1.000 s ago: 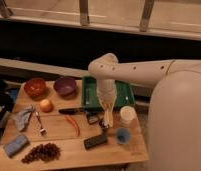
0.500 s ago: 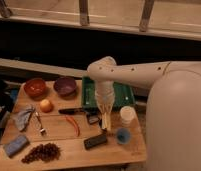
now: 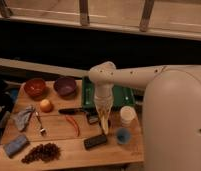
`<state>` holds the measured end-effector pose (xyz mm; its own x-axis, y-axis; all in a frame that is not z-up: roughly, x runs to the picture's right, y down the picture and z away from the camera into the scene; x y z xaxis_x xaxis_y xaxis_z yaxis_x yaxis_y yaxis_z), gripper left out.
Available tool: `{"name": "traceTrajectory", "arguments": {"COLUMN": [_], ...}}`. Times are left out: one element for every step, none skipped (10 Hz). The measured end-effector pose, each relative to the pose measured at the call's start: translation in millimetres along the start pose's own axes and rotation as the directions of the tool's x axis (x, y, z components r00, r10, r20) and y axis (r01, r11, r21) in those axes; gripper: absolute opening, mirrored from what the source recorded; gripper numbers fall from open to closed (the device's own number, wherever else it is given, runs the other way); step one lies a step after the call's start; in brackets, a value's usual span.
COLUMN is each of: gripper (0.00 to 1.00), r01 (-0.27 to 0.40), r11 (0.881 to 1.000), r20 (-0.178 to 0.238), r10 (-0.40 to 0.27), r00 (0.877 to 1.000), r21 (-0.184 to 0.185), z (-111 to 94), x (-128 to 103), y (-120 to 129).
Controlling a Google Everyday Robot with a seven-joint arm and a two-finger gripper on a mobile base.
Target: Place banana in metal cup
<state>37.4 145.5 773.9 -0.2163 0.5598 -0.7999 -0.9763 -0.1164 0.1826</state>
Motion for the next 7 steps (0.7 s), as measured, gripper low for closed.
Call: {"name": "traceTrajectory", "arguments": {"gripper": [0.22,0.31,0.38,0.49,0.59,0.71,0.78], "r01": [-0.002,-0.005,-0.005,-0.007,-0.01,-0.013,-0.015], "r11": [1.0,1.0,1.0,1.0,1.0,1.0,1.0], "r20": [-0.014,-0.027,-0.035,-0.039,-0.036,-0.03,-0.026], "r10": [0.002,0.004,0.005,0.007,0.009,0.012,0.014], "r00": [1.0,1.0,0.999,0.999,0.999,0.999,1.0], "r21": [-0.005,-0.01,-0.014,-0.016,-0.019,-0.021,-0.023], "z": [5.9,11.5,13.7,15.0,13.0,9.6,7.4], "x": [-0.8,-1.4,-1.6,-1.3,-0.8,-0.2,0.5], "y": [0.6,0.4,0.8,-0.2,-1.7,-3.5,-4.0]}}
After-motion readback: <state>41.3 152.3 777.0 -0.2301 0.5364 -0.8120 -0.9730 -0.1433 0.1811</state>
